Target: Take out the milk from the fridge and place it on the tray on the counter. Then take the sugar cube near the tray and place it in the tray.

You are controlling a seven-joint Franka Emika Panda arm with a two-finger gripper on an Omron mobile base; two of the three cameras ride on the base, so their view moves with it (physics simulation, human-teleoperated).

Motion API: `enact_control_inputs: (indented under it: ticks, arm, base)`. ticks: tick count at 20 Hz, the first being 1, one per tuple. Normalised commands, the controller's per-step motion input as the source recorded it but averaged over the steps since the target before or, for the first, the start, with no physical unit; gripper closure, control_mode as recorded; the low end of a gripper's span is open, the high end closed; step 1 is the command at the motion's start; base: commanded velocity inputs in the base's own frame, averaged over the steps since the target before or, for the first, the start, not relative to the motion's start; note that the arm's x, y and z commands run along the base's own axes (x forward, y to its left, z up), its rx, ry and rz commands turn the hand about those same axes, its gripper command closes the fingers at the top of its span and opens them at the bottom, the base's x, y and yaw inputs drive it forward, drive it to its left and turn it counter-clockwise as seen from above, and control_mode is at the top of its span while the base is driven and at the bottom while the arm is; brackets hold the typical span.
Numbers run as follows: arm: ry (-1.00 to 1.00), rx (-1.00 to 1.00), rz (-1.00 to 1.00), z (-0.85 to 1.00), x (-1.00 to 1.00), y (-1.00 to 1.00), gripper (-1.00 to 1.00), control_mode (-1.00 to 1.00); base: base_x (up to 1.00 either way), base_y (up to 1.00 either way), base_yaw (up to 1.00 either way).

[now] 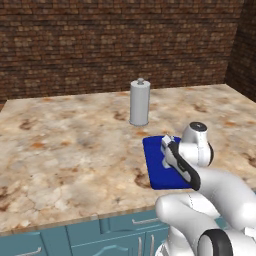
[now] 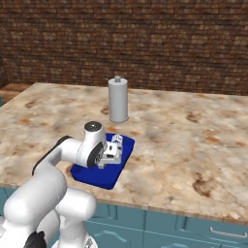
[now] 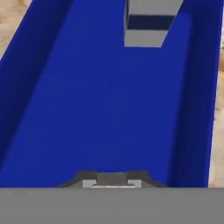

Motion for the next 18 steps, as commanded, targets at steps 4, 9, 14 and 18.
enact_control_inputs:
  ticks: [4, 9, 14, 18]
  arm:
    - [0.0, 0.0, 0.11, 0.0, -0.14, 0.02, 1.0, -1.0]
    - [-0.01, 0.0, 0.18, 0.0, -0.01, 0.03, 1.0, -1.0]
    - [-0.06, 0.0, 0.21, 0.0, -0.11, 0.0, 1.0, -1.0]
    - [-0.1, -0.03, 0.21, 0.0, -0.04, 0.1, 1.0, -1.0]
  base:
    - [0.0, 0.0, 0.0]
    - [0.0, 0.0, 0.0]
    - [0.0, 0.0, 0.0]
    - [0.0, 0.0, 0.0]
